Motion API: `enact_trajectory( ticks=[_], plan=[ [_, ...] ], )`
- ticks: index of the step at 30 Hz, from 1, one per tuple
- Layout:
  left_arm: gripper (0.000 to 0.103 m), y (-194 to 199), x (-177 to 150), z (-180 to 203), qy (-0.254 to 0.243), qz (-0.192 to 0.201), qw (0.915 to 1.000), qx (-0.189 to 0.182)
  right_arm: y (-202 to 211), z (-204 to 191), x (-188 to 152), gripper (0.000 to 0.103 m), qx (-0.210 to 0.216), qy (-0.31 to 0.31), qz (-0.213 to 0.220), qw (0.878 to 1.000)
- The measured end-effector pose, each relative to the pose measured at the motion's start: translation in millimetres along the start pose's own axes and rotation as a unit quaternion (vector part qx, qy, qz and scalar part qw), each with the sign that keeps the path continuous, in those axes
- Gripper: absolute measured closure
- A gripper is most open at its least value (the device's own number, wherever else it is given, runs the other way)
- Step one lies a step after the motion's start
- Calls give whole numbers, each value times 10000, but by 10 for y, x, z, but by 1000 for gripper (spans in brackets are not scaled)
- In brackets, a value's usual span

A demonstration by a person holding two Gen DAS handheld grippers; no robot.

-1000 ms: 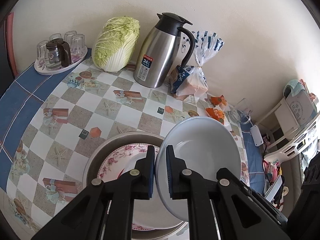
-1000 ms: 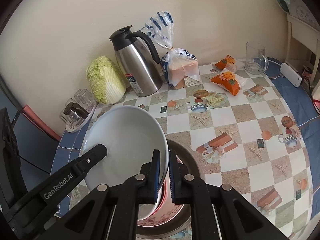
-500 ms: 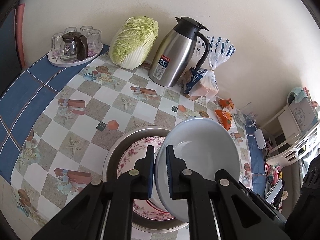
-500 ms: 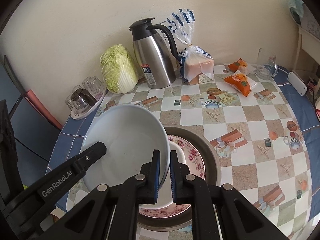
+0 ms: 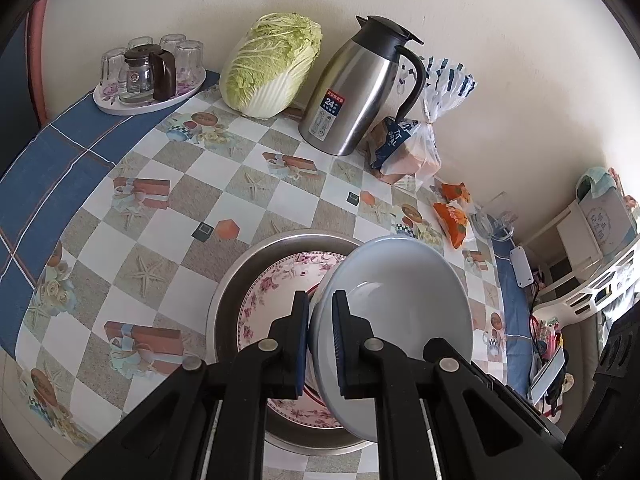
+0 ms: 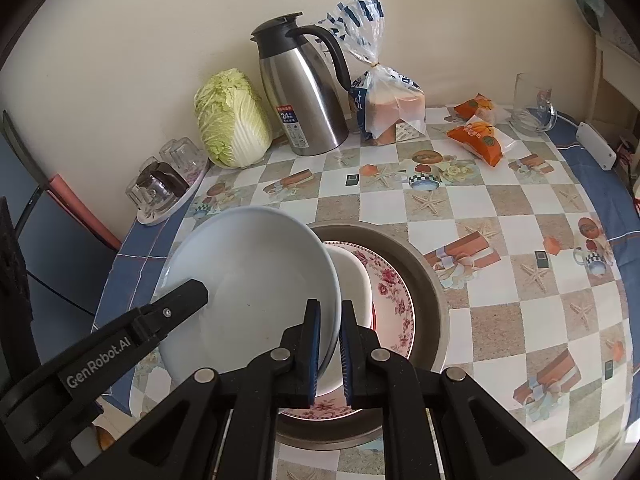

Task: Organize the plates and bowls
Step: 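Lower the white round bowl onto the stacked bowls with both grippers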

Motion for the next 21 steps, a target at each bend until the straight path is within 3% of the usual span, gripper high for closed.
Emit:
enact_trajectory(
  ticks=[21],
  plan=[
    [93, -150, -63, 36, 4, -208, 9997, 103, -142, 96, -15, 89, -199, 93, -73, 9997]
  ],
)
Point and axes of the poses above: each gripper's, at about its wrist camera, not at the fingertips, and y roughly against the way its jaws point, z to its right, x to its top, the point moved 8 cm from there along -y, roughly the way its jaws point, and after that the axes turned 15 degrees about -x, right-handed, at the moved point
